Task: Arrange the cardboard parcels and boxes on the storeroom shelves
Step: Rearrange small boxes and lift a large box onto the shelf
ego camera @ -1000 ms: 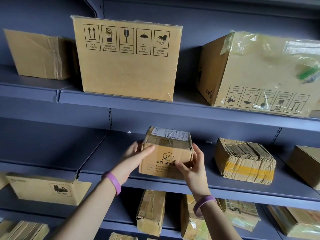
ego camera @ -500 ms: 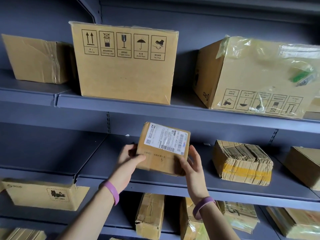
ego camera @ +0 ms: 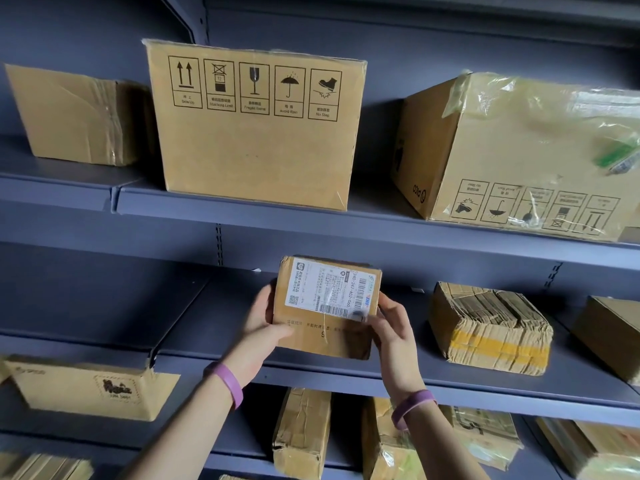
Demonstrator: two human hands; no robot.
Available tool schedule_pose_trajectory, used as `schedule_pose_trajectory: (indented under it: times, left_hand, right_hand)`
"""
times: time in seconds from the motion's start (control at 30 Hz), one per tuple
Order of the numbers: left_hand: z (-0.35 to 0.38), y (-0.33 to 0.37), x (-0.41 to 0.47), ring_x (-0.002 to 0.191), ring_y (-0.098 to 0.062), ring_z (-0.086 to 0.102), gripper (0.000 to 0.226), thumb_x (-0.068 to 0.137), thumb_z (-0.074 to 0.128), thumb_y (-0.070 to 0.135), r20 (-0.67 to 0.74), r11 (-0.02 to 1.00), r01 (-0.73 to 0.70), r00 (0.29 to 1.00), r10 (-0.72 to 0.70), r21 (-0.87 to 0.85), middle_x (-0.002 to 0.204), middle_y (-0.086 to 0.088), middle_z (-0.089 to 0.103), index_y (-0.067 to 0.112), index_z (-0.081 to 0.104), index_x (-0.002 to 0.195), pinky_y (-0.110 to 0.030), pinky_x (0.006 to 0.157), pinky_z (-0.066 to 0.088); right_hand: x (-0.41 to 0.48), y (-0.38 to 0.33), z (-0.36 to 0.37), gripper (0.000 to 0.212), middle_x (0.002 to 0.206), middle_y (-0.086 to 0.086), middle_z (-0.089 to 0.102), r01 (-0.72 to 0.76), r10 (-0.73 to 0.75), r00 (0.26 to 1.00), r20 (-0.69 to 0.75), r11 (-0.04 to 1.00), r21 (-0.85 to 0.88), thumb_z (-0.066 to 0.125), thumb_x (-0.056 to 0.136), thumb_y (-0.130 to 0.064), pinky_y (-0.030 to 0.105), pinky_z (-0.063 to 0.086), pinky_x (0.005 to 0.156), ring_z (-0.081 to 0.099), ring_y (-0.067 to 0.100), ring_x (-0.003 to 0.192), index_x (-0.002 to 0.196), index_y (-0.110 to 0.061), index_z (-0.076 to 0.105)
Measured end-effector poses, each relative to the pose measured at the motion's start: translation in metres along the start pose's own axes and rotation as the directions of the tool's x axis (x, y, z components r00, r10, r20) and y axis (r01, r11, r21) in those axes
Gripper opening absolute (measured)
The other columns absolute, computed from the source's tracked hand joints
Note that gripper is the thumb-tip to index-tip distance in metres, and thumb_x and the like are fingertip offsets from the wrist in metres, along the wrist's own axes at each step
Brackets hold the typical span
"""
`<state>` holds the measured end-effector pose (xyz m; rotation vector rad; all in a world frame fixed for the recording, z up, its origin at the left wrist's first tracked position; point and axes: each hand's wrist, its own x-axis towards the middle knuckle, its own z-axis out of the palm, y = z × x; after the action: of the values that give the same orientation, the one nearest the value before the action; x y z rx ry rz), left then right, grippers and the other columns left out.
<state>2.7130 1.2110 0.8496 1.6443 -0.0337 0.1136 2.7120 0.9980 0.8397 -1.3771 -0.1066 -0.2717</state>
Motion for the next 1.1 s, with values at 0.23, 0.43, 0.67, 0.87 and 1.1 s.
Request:
schedule_pose_trajectory:
  times: [0.23, 0.43, 0.67, 0.87, 1.1]
  left_hand:
    - [-0.001, 0.008, -0.002, 0.108, 0.005, 0.063, 0.059, 0.087, 0.073, 0.007, 0.025, 0.992, -0.075, 0.997, 0.073, 0.100, 0.117, 0.021, 0.069, 0.034, 0.050, 0.134, -0.025, 0.094, 0.050]
    - [0.007, 0.031, 0.031, 0.070, -0.011, 0.054, 0.029, 0.104, 0.046, 0.033, -0.266, 0.981, 0.168, 0.954, -0.138, 0.094, 0.086, 0.002, 0.062, 0.021, 0.048, 0.078, -0.024, 0.060, 0.037]
    - [-0.001, 0.019, 0.010, 0.116, 0.002, 0.057, 0.040, 0.096, 0.065, 0.031, -0.028, 0.997, -0.082, 0.996, 0.082, 0.000, 0.126, 0.017, 0.063, 0.030, 0.054, 0.135, -0.017, 0.095, 0.041]
    - [0.009, 0.015, 0.016, 0.107, 0.000, 0.059, 0.051, 0.096, 0.060, -0.001, -0.010, 0.992, -0.038, 0.999, 0.039, 0.122, 0.125, 0.020, 0.055, 0.021, 0.045, 0.140, -0.015, 0.095, 0.047]
    - [0.023, 0.000, 0.027, 0.110, -0.012, 0.057, 0.021, 0.097, 0.061, 0.018, 0.027, 0.978, 0.090, 0.995, -0.097, 0.187, 0.117, 0.005, 0.062, 0.017, 0.052, 0.116, -0.016, 0.072, 0.042]
  right_hand:
    - [0.009, -0.005, 0.006, 0.076, 0.119, 0.000, 0.068, -0.044, 0.059, 0.992, -0.111, 0.991, 0.130, 0.066, 0.065, -0.074, 0.033, 0.050, 0.087, 0.064, 0.015, 0.109, 0.120, -0.023, 0.060]
    - [0.014, -0.001, 0.004, 0.080, 0.128, 0.004, 0.067, -0.031, 0.037, 0.998, -0.059, 0.994, 0.103, 0.075, 0.069, -0.049, 0.038, 0.052, 0.098, 0.063, 0.020, 0.119, 0.140, -0.020, 0.052]
    - [0.016, 0.000, -0.002, 0.066, 0.129, 0.002, 0.066, 0.026, -0.026, 0.999, -0.023, 1.000, 0.005, 0.074, 0.074, -0.020, 0.041, 0.052, 0.101, 0.060, 0.018, 0.122, 0.137, -0.021, 0.053]
    - [0.019, 0.005, -0.012, 0.062, 0.130, -0.001, 0.062, 0.080, -0.083, 0.996, -0.021, 0.989, -0.123, 0.056, 0.085, 0.022, 0.022, 0.056, 0.085, 0.059, 0.009, 0.120, 0.130, -0.020, 0.052]
    - [0.024, 0.021, -0.024, 0.040, 0.110, -0.006, 0.068, 0.003, -0.020, 0.996, -0.085, 0.980, -0.197, 0.061, 0.091, 0.010, 0.020, 0.057, 0.071, 0.066, 0.007, 0.104, 0.122, -0.014, 0.053]
